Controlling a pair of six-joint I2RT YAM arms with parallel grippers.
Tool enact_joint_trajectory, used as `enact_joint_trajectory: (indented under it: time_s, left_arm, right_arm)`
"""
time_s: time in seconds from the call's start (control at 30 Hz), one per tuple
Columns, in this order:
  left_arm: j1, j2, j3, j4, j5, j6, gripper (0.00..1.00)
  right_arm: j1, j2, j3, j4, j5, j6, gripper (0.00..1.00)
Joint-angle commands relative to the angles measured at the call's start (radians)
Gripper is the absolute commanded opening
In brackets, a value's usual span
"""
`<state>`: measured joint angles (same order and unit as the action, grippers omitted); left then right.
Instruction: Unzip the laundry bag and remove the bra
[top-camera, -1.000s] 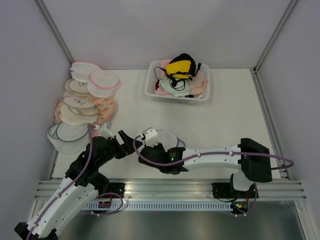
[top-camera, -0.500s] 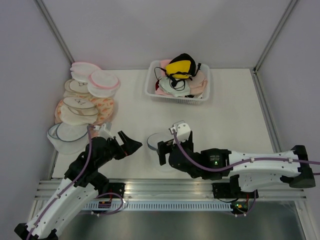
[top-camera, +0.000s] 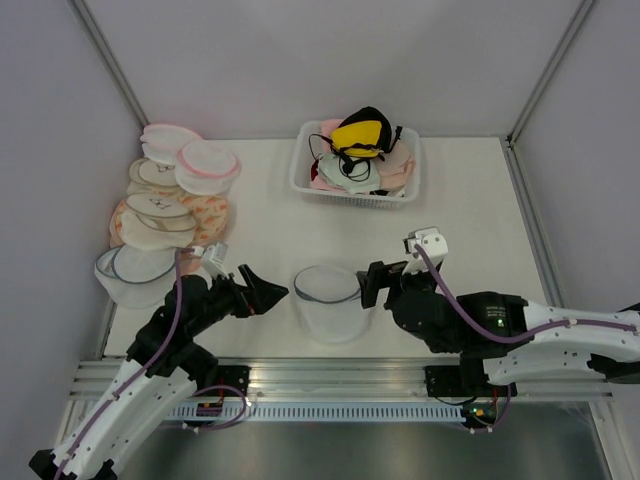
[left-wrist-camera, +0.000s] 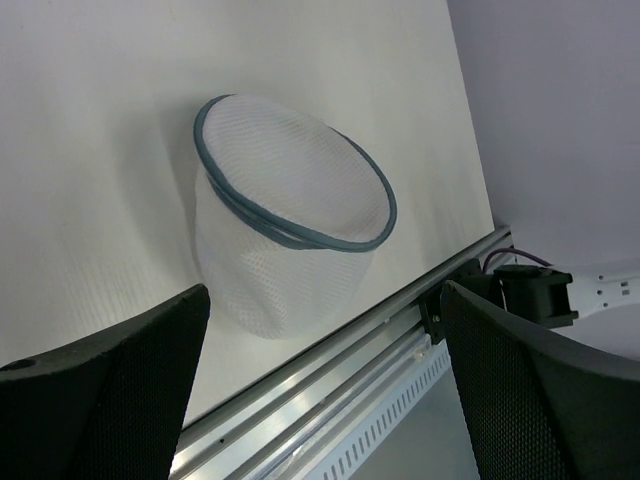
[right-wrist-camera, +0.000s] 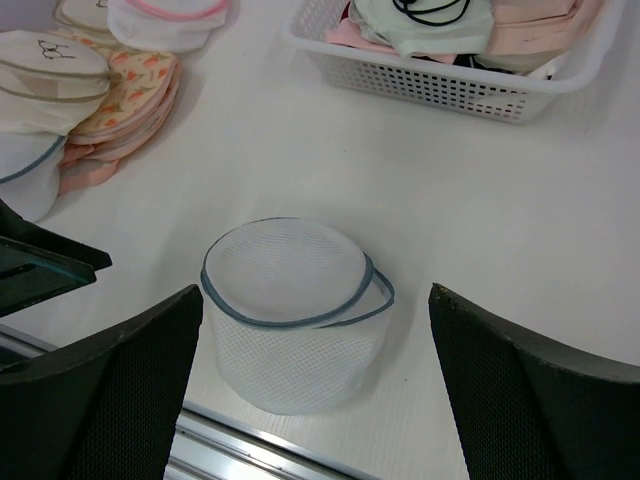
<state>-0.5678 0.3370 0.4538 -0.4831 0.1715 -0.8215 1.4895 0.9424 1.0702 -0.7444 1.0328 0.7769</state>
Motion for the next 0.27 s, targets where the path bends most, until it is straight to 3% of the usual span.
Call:
enact_joint_trajectory:
  time_s: [0.0,0.23]
  left_arm:
    - [0.005,-0.026,0.042,0.087,0.065,0.087,1.0]
    - [0.005,-0.018,0.048,0.118,0.103,0.104,1.0]
  right_arm:
    - [0.002,-0.05,-0.013,0.039,0.018,-0.067,0.98]
    - [0.002,-0.155,-0.085,0.172,-0.066,-0.16,0.98]
